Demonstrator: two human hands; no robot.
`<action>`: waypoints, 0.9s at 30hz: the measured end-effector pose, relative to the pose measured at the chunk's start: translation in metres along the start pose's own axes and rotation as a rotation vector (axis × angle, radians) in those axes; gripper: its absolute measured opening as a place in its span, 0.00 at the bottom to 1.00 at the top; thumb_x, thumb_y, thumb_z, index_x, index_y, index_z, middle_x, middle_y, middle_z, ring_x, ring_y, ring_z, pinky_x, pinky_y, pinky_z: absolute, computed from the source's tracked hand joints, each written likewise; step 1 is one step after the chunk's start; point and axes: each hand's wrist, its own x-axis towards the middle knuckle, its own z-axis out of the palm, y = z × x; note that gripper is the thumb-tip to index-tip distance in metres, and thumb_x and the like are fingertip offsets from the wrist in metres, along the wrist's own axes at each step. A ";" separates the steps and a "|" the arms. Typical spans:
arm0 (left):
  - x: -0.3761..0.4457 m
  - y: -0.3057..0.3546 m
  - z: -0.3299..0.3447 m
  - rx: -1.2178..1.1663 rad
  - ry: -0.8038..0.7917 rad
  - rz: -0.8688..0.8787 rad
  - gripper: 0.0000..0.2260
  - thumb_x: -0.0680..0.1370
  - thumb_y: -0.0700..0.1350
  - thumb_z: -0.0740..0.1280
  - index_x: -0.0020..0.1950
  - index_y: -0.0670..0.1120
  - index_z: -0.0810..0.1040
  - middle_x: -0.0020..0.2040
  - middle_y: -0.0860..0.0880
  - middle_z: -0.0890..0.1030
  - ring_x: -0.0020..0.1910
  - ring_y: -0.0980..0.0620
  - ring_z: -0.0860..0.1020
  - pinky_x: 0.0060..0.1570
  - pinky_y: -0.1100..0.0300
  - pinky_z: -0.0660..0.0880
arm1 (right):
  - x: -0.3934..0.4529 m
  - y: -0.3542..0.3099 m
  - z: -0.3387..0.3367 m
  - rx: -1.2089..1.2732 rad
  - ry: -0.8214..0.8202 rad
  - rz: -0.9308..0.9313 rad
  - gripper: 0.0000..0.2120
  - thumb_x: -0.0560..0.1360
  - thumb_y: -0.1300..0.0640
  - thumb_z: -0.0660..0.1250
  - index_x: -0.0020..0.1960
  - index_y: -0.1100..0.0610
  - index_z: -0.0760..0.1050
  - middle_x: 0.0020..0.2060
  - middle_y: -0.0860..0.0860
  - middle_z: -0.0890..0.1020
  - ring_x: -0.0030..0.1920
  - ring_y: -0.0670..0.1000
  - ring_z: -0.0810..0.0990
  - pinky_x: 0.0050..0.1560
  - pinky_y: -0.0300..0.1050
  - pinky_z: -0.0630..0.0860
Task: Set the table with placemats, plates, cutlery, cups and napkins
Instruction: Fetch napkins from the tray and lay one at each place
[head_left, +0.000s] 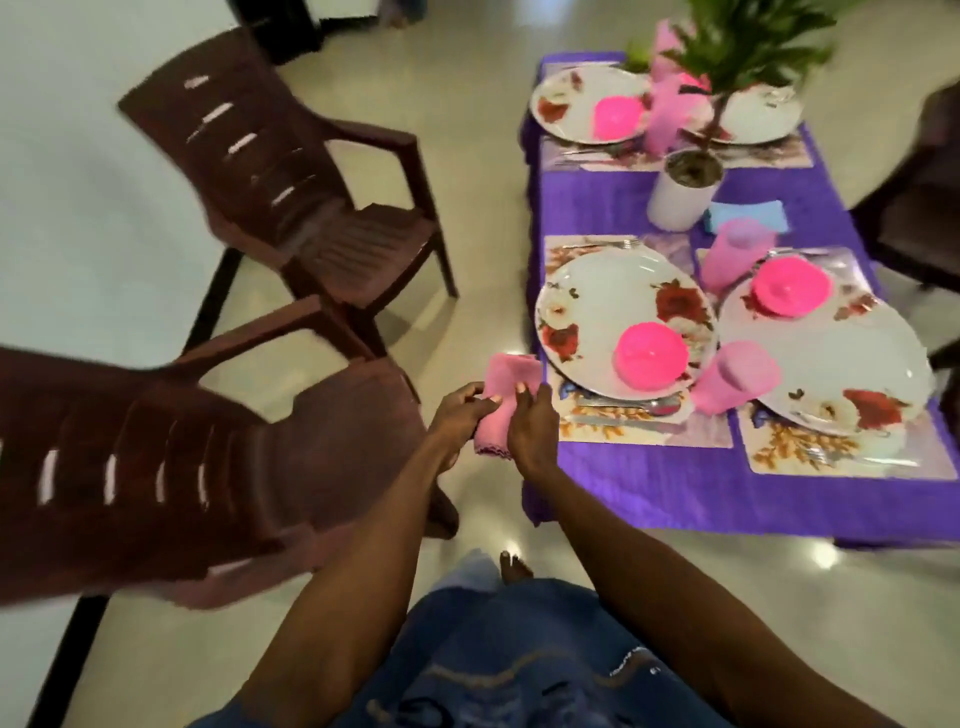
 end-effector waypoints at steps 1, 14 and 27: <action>0.007 0.003 0.009 0.025 -0.065 -0.006 0.10 0.73 0.44 0.74 0.53 0.46 0.81 0.50 0.46 0.85 0.48 0.48 0.83 0.52 0.52 0.79 | 0.005 0.003 -0.007 0.007 0.040 0.024 0.15 0.83 0.49 0.55 0.62 0.60 0.68 0.53 0.62 0.81 0.53 0.62 0.80 0.53 0.54 0.77; 0.055 0.017 0.139 0.781 -0.490 0.381 0.10 0.78 0.45 0.66 0.39 0.42 0.78 0.35 0.46 0.81 0.36 0.47 0.76 0.35 0.56 0.65 | 0.004 0.070 -0.100 0.282 0.959 0.466 0.14 0.84 0.56 0.54 0.61 0.66 0.67 0.54 0.65 0.78 0.56 0.65 0.76 0.50 0.51 0.67; 0.055 0.013 0.162 1.128 -0.711 0.818 0.11 0.80 0.43 0.60 0.40 0.41 0.76 0.39 0.41 0.80 0.39 0.40 0.77 0.36 0.55 0.65 | -0.008 0.099 -0.111 0.380 1.012 0.517 0.15 0.84 0.54 0.55 0.62 0.65 0.68 0.57 0.64 0.78 0.57 0.64 0.78 0.48 0.45 0.68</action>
